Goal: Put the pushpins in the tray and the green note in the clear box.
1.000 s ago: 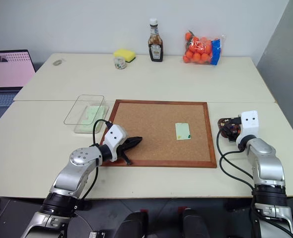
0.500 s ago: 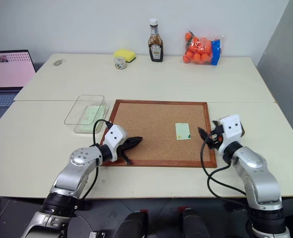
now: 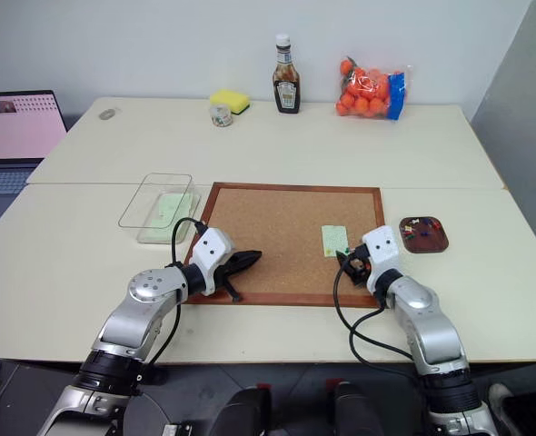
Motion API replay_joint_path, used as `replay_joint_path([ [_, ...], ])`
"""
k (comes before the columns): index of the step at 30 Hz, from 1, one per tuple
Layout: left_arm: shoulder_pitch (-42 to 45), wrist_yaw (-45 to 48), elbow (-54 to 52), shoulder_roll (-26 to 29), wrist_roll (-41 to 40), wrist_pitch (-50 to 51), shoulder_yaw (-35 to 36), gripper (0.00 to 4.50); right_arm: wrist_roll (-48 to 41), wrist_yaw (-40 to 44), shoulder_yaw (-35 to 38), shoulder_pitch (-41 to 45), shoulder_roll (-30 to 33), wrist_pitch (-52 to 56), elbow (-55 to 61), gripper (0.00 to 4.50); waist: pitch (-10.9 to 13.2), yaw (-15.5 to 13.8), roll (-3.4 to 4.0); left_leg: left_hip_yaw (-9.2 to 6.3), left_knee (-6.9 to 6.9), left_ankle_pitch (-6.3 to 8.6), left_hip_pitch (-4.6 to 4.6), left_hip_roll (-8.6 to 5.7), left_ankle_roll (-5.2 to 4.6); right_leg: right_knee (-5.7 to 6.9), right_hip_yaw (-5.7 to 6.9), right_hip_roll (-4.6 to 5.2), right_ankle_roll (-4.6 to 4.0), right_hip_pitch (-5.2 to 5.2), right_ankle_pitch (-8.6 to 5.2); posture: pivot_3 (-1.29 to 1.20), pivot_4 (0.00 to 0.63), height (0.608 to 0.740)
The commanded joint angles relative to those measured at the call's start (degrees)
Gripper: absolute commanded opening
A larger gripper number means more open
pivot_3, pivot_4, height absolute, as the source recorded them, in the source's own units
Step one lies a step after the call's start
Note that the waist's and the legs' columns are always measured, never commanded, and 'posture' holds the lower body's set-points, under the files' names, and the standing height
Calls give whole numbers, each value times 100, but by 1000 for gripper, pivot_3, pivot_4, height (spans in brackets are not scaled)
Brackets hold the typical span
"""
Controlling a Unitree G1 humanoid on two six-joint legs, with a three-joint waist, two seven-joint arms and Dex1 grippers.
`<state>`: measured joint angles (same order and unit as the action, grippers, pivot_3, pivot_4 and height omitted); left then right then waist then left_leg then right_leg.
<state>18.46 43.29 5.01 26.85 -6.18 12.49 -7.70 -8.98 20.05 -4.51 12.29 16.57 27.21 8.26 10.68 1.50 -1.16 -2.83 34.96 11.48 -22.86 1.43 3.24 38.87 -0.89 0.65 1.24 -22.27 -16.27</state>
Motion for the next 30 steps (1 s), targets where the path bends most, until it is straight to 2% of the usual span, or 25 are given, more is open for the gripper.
replay_joint_path([
  [1, -112, 118, 70, -11, 115, 145, -249, 0, 36, 5, 44, 159, -59, -230, -26, 3015, 0, 0, 0, 0, 0, 0, 0, 0, 0, 0, 0, 0, 0, 0, 0, 0, 150, 740],
  [17, -163, 96, -42, -7, 121, 218, -257, 0, 66, 135, 78, 64, -89, -282, 61, 54, 0, 0, 0, 0, 0, 0, 0, 0, 0, 0, 1, 0, 0, 0, 0, 0, 150, 740],
  [30, -190, 90, -47, -34, 130, 218, -283, 0, -85, 49, 279, -39, -441, -1137, 426, 11, 0, 12, 0, 0, -1, 0, -1, 0, 0, 0, 0, -1, 0, -2, 0, 0, 150, 740],
])
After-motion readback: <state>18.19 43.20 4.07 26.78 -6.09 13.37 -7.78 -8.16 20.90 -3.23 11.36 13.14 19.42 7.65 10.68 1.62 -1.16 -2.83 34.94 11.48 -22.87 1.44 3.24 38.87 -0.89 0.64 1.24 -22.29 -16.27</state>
